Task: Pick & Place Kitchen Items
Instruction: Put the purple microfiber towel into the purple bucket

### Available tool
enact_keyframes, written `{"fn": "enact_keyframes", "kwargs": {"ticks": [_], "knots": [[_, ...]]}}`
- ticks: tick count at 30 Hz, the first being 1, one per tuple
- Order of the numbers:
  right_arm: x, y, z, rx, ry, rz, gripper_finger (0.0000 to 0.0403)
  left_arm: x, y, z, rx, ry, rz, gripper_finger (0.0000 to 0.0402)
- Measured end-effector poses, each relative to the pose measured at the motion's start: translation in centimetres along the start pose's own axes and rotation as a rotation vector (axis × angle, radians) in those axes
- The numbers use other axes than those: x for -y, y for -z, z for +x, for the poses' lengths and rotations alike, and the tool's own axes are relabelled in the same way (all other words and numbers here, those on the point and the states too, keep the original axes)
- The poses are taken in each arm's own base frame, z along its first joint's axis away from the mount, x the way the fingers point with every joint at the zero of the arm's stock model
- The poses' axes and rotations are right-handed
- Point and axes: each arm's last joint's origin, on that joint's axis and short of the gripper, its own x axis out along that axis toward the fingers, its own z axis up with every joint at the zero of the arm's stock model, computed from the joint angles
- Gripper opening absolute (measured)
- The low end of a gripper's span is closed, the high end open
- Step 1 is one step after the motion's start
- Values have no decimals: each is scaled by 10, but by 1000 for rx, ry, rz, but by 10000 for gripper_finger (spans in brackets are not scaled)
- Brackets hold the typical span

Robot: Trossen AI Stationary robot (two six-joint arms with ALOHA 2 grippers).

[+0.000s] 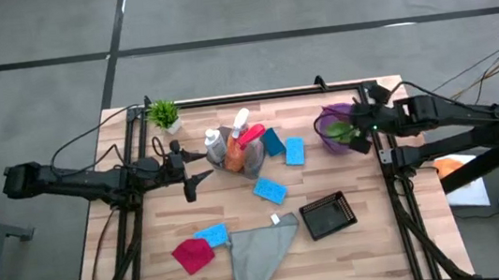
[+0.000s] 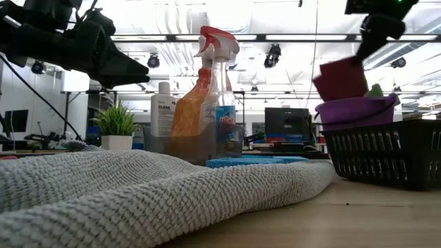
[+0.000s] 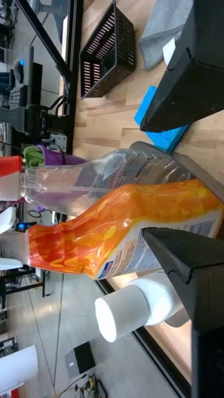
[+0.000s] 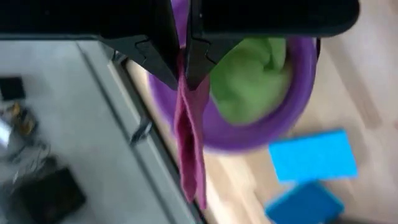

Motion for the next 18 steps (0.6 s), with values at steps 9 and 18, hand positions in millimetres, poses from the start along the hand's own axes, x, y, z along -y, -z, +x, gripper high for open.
{"fn": "enact_keyframes", "kwargs": {"ticks": [9,18], "knots": [[-16,-8,22,-157,-68,16,18,0,0,0,0,0,0,264],[-26,-3,70,-408,-44,-10,18,0,0,0,0,0,0,264]]}}
